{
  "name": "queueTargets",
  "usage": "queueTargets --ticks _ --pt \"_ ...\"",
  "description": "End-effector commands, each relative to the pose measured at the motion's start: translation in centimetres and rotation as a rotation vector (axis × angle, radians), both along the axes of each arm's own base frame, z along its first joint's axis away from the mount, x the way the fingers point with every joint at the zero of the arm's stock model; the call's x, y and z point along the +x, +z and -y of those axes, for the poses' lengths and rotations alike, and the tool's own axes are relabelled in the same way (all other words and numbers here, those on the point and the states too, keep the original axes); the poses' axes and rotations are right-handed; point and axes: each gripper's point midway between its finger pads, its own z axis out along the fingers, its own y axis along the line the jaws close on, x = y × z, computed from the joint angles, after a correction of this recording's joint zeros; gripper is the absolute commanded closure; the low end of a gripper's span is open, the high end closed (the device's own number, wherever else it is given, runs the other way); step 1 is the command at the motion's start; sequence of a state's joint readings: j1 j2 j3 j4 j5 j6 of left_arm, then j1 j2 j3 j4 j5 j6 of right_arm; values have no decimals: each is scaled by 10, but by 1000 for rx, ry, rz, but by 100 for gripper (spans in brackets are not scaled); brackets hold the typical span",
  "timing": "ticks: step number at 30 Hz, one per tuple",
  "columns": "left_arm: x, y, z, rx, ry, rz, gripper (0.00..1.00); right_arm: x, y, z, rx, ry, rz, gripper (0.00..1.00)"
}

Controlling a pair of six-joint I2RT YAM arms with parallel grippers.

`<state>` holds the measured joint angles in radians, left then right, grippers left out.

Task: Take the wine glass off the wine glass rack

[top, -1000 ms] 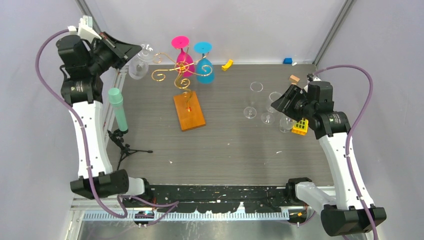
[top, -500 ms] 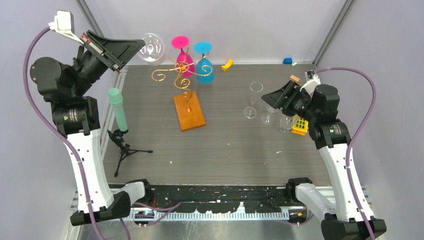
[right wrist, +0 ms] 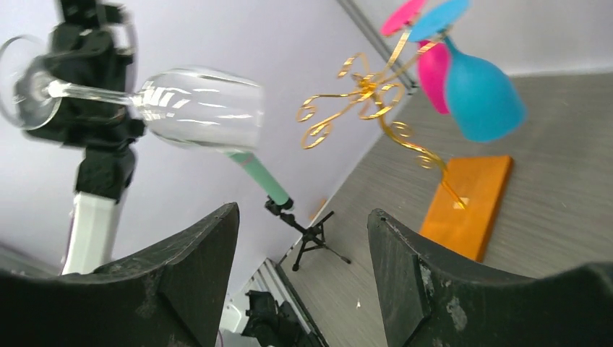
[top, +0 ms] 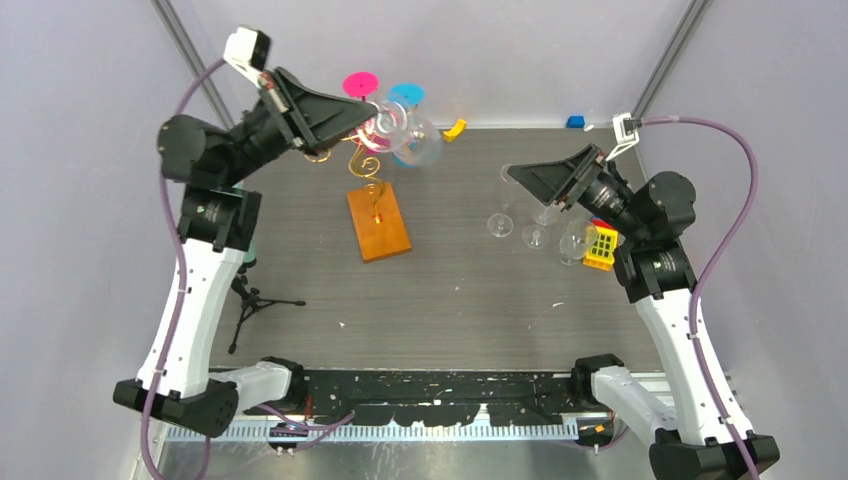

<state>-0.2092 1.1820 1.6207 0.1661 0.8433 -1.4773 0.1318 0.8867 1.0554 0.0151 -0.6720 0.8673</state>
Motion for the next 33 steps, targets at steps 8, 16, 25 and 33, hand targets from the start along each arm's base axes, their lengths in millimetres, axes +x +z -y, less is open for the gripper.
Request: queueTargets --ticks 8,16,25,33 --pt "-30 -21 83 -71 -203 -78 100 -92 59 -27 -97 197 557 29" --pt "-24 -47 103 -52 -206 -180 100 -96 48 -34 -180 270 561 31" --pt "-19 -70 110 -35 -176 -271 100 -85 37 -49 -227 355 525 33" --pt "-19 -79 110 -39 -168 -318 100 -79 29 -69 -253 422 521 33"
